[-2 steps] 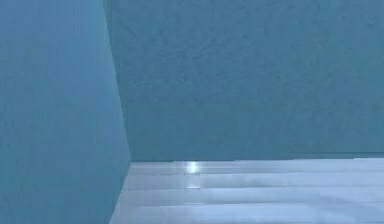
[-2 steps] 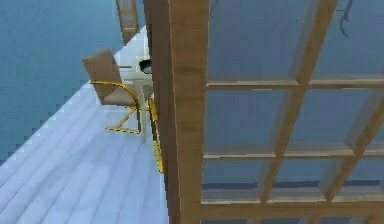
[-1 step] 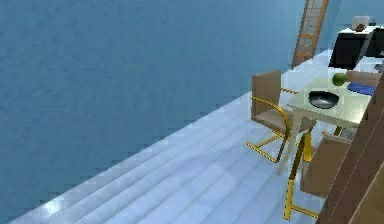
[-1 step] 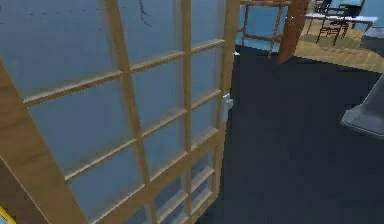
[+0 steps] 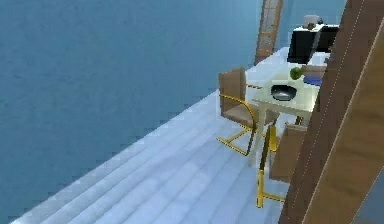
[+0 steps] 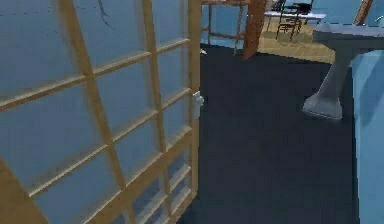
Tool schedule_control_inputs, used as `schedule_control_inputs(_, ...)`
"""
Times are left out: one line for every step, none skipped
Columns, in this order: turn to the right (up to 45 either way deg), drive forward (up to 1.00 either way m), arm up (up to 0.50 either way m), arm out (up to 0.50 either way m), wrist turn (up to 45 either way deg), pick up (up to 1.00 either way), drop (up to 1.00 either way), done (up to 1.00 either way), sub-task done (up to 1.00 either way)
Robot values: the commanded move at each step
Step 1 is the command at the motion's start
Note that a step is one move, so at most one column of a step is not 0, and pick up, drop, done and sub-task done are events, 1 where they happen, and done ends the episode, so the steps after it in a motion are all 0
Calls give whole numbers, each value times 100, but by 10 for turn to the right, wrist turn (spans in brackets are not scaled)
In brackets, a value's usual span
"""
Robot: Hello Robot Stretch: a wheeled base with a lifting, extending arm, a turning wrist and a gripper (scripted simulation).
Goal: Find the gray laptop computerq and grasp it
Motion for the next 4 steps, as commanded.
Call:
schedule_control_inputs(0, 100, 0, 0, 0, 0, 0, 0, 0)
schedule_control_inputs(0, 100, 0, 0, 0, 0, 0, 0, 0)
schedule_control_inputs(60, 0, 0, 0, 0, 0, 0, 0, 0)
schedule_control_inputs(0, 20, 0, 0, 0, 0, 0, 0, 0)
